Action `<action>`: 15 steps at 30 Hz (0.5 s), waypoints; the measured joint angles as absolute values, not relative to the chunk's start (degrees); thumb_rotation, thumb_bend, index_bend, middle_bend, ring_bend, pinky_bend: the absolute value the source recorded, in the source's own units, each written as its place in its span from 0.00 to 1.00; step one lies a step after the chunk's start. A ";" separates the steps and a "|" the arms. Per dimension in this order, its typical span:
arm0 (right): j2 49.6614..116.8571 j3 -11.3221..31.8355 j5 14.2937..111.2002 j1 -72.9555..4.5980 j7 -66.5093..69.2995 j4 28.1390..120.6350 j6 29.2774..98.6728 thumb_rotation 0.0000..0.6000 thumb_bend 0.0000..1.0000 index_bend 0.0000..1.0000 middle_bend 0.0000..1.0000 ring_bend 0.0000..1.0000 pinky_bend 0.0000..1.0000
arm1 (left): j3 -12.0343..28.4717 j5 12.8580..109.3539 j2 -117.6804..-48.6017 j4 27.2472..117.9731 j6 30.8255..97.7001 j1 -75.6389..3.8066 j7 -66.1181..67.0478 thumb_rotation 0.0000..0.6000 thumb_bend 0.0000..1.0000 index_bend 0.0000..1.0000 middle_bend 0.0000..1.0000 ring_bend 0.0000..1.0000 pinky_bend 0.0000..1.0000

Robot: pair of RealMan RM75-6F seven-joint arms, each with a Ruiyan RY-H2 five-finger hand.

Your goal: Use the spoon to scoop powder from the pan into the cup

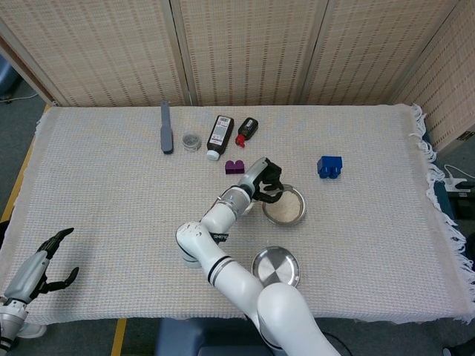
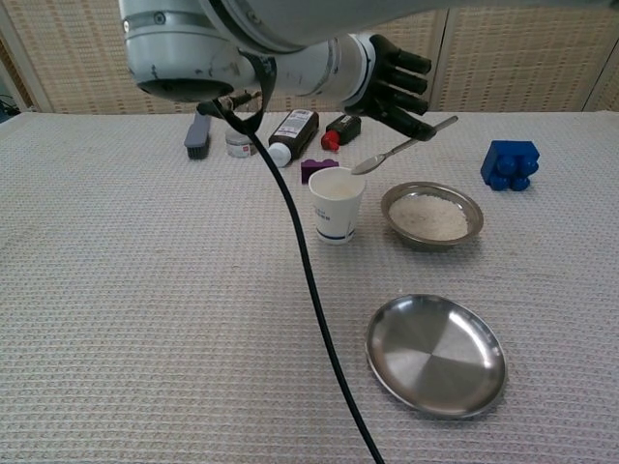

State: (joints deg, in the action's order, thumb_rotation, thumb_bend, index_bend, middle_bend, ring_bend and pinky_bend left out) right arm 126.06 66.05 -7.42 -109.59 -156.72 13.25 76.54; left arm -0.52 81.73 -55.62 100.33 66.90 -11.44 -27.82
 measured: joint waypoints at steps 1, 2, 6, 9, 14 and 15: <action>126.27 66.22 -7.32 -109.75 -156.85 12.96 76.24 1.00 0.38 0.71 0.99 1.00 1.00 | -0.52 81.74 -55.59 100.32 66.86 -11.46 -27.96 1.00 0.41 0.00 0.00 0.00 0.00; 126.43 66.35 -7.23 -109.90 -156.97 12.68 76.15 1.00 0.38 0.71 0.99 1.00 1.00 | -0.52 81.76 -55.55 100.32 66.85 -11.46 -28.11 1.00 0.41 0.00 0.00 0.00 0.00; 126.99 66.78 -6.59 -110.40 -157.36 11.63 75.86 1.00 0.38 0.71 0.99 1.00 1.00 | -0.56 81.83 -55.31 100.41 66.77 -11.44 -28.90 1.00 0.41 0.00 0.00 0.00 0.00; 127.16 67.27 -6.26 -110.73 -157.30 11.17 75.55 1.00 0.38 0.71 0.99 1.00 1.00 | -0.58 81.84 -55.13 100.42 66.70 -11.44 -29.35 1.00 0.41 0.00 0.00 0.00 0.00; 127.63 67.69 -5.45 -111.09 -157.63 10.48 74.61 1.00 0.38 0.72 0.99 1.00 1.00 | -0.53 81.72 -54.97 100.48 66.51 -11.51 -29.77 1.00 0.41 0.00 0.00 0.00 0.00; 127.70 67.82 -5.35 -111.15 -157.63 10.37 74.46 1.00 0.38 0.72 0.99 1.00 1.00 | -0.50 81.67 -54.96 100.46 66.43 -11.55 -29.88 1.00 0.41 0.00 0.00 0.00 0.00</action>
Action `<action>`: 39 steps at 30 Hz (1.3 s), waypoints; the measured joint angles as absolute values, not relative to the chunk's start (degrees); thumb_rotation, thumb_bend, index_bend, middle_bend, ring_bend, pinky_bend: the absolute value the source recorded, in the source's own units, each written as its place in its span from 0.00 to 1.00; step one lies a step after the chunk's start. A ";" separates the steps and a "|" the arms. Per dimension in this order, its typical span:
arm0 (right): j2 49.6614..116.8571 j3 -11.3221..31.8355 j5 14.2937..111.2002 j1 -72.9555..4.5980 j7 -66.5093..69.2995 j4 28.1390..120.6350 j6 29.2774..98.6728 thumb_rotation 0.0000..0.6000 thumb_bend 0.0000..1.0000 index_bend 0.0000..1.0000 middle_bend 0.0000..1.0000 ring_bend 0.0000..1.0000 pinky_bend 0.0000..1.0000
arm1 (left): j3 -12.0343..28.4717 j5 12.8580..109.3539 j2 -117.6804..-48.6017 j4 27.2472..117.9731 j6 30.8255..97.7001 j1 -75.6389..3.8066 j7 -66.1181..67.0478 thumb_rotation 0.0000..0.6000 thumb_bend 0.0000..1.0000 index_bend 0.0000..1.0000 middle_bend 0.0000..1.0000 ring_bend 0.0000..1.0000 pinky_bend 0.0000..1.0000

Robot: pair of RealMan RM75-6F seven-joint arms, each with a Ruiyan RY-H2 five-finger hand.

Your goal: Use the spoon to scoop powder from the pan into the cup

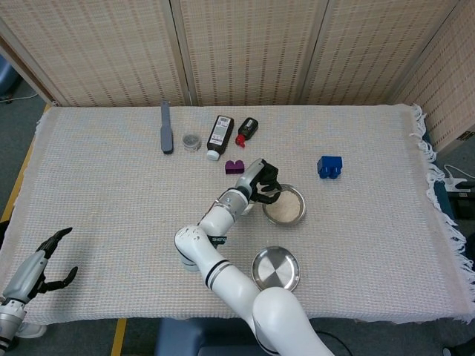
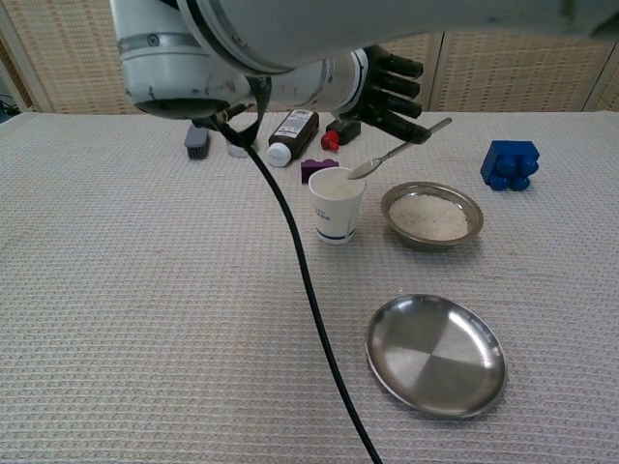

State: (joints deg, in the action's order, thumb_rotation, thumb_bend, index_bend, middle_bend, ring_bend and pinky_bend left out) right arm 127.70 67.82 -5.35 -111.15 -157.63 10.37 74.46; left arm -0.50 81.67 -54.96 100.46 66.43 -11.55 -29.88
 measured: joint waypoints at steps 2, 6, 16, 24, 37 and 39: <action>127.79 68.14 -5.15 -111.23 -157.58 10.17 74.09 1.00 0.38 0.72 0.99 1.00 1.00 | -0.49 81.64 -54.94 100.43 66.28 -11.63 -29.98 1.00 0.41 0.00 0.00 0.00 0.00; 127.85 68.59 -4.70 -111.29 -157.56 9.86 73.98 1.00 0.38 0.72 0.99 1.00 1.00 | -0.54 81.79 -54.91 100.31 66.20 -11.67 -30.24 1.00 0.41 0.00 0.00 0.00 0.00; 127.87 69.35 -3.50 -111.09 -157.75 9.70 74.35 1.00 0.38 0.72 0.99 1.00 1.00 | -0.63 82.00 -54.95 100.16 66.41 -11.54 -30.45 1.00 0.41 0.00 0.00 0.00 0.00; 128.51 70.14 -3.25 -110.62 -157.57 9.68 73.73 1.00 0.38 0.72 0.99 1.00 1.00 | -0.65 82.15 -54.84 100.05 66.32 -11.61 -30.93 1.00 0.41 0.00 0.00 0.00 0.00; 129.13 70.91 -2.49 -110.64 -156.73 9.20 73.04 1.00 0.38 0.73 0.99 1.00 1.00 | -0.76 82.42 -54.66 99.93 66.35 -11.57 -31.83 1.00 0.41 0.00 0.00 0.00 0.00; 128.86 71.27 -2.58 -110.88 -156.38 9.25 72.90 1.00 0.38 0.73 0.99 1.00 1.00 | -0.76 82.37 -54.62 99.92 66.29 -11.61 -31.75 1.00 0.41 0.00 0.00 0.00 0.00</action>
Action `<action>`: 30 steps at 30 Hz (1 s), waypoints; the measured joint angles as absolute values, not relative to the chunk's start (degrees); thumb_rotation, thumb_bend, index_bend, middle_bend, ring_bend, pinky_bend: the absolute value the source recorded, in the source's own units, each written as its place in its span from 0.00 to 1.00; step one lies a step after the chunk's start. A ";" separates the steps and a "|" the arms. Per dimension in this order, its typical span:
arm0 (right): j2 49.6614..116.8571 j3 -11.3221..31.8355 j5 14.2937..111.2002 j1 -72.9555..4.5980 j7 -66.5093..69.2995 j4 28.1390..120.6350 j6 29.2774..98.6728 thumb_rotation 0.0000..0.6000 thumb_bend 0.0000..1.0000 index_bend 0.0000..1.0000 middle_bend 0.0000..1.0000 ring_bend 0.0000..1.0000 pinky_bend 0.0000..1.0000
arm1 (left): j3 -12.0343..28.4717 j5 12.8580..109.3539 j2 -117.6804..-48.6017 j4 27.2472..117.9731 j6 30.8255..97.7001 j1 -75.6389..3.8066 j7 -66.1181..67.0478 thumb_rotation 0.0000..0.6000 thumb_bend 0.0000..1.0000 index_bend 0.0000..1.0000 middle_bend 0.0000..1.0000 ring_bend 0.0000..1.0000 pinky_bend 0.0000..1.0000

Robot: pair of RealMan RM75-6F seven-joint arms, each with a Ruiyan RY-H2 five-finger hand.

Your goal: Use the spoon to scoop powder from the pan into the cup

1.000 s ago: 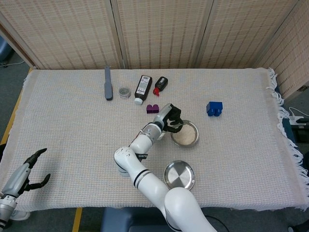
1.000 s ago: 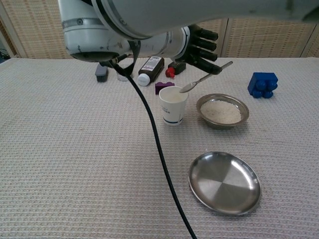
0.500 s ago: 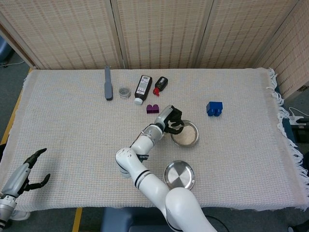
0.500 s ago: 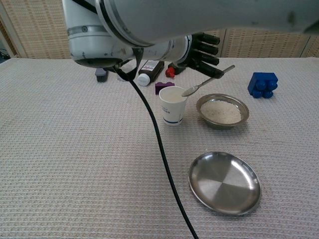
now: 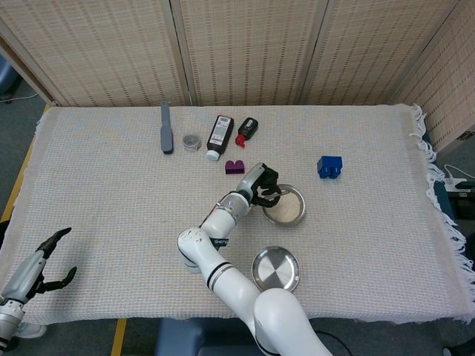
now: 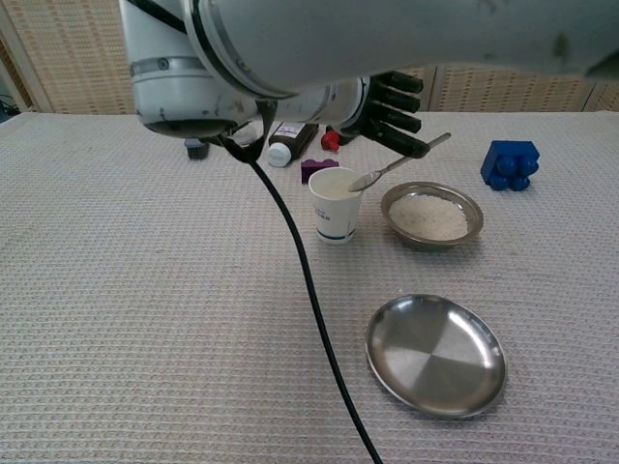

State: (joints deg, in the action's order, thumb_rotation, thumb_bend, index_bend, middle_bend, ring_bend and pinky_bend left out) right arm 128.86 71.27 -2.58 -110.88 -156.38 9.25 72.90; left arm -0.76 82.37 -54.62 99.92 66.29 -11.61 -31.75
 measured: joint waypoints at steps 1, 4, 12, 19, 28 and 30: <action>128.58 71.55 -2.63 -111.27 -155.96 9.26 72.60 1.00 0.38 0.73 0.99 1.00 1.00 | -0.75 82.33 -54.61 99.94 66.29 -11.60 -31.79 1.00 0.41 0.00 0.00 0.00 0.00; 128.31 71.68 -2.40 -111.62 -155.56 8.83 72.19 1.00 0.38 0.73 0.99 1.00 1.00 | -0.76 82.33 -54.55 99.95 66.26 -11.61 -31.88 1.00 0.41 0.00 0.00 0.00 0.00; 129.17 71.78 -1.84 -110.25 -155.97 8.85 72.38 1.00 0.38 0.73 0.99 1.00 1.00 | -0.89 82.52 -54.50 99.90 66.23 -11.59 -32.13 1.00 0.41 0.00 0.00 0.00 0.00; 129.01 72.02 -1.52 -110.57 -155.34 8.41 71.35 1.00 0.38 0.74 0.99 1.00 1.00 | -0.90 82.54 -54.39 99.98 66.16 -11.64 -32.39 1.00 0.41 0.00 0.00 0.00 0.00; 128.65 72.66 -1.51 -111.06 -154.42 8.66 70.82 1.00 0.38 0.74 0.99 1.00 1.00 | -0.95 82.85 -54.31 99.86 66.17 -11.70 -33.01 1.00 0.41 0.00 0.00 0.00 0.00; 128.78 72.45 -1.27 -110.90 -155.10 8.45 70.88 1.00 0.38 0.74 0.99 1.00 1.00 | -0.98 82.86 -54.26 99.86 66.13 -11.71 -33.13 1.00 0.41 0.00 0.00 0.00 0.00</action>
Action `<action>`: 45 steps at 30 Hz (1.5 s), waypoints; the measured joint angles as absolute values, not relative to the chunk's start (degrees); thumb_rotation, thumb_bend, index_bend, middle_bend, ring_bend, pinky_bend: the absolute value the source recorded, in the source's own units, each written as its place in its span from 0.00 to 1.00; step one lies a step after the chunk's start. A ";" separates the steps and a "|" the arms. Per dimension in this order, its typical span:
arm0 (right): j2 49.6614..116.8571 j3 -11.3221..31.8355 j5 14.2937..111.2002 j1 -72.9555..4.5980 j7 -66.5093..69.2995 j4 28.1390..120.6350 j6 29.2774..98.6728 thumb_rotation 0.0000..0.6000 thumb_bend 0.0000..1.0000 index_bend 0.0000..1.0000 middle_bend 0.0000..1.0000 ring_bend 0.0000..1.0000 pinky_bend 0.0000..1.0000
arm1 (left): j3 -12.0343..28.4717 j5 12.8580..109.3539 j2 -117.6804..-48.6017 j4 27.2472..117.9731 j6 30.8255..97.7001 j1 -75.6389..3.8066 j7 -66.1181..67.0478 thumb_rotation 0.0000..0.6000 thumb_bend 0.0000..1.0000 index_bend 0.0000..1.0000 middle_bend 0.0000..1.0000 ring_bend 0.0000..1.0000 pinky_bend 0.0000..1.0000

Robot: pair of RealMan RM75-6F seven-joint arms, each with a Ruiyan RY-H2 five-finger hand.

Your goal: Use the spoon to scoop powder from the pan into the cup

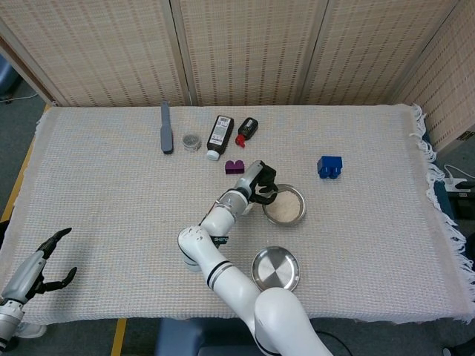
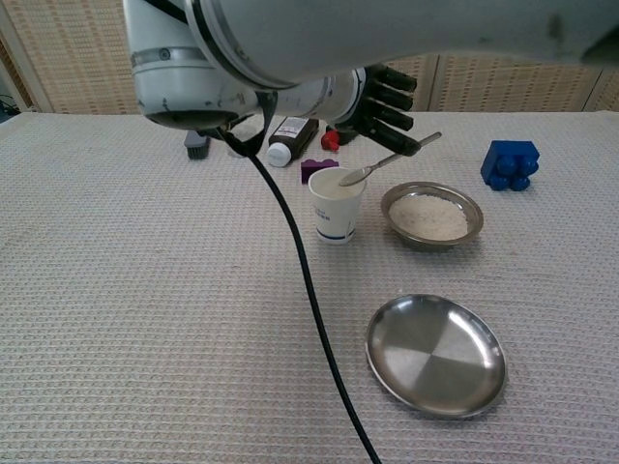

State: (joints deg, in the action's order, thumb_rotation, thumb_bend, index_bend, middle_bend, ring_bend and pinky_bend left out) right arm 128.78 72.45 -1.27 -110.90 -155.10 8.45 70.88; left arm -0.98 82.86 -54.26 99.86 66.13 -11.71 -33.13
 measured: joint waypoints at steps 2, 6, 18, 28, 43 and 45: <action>128.80 72.57 -1.30 -110.72 -155.10 8.44 70.83 1.00 0.38 0.74 0.99 1.00 1.00 | -1.01 82.87 -54.27 99.80 66.09 -11.71 -33.21 1.00 0.41 0.00 0.00 0.00 0.00; 128.91 72.57 -1.12 -110.62 -154.33 8.43 70.72 1.00 0.38 0.74 0.99 1.00 1.00 | -1.01 82.92 -54.31 99.75 66.11 -11.73 -33.29 1.00 0.41 0.00 0.00 0.00 0.00; 128.57 73.02 -1.18 -110.90 -155.52 8.30 71.84 1.00 0.38 0.75 0.99 1.00 1.00 | -1.11 82.98 -54.29 99.79 65.99 -11.81 -33.27 1.00 0.41 0.00 0.00 0.00 0.00; 128.59 73.77 -1.34 -111.55 -155.93 7.69 72.97 1.00 0.38 0.76 0.99 1.00 1.00 | -1.12 82.96 -54.10 99.78 65.76 -11.98 -33.64 1.00 0.41 0.00 0.00 0.00 0.00; 127.37 74.49 -1.30 -109.99 -151.75 8.93 69.18 1.00 0.38 0.76 0.99 1.00 1.00 | -1.22 82.94 -54.22 99.73 65.75 -11.99 -33.09 1.00 0.41 0.00 0.00 0.00 0.00; 127.15 74.49 -1.26 -109.57 -150.46 9.59 68.00 1.00 0.38 0.76 0.99 1.00 1.00 | -1.24 82.97 -54.28 99.69 65.79 -11.98 -32.89 1.00 0.41 0.00 0.00 0.00 0.00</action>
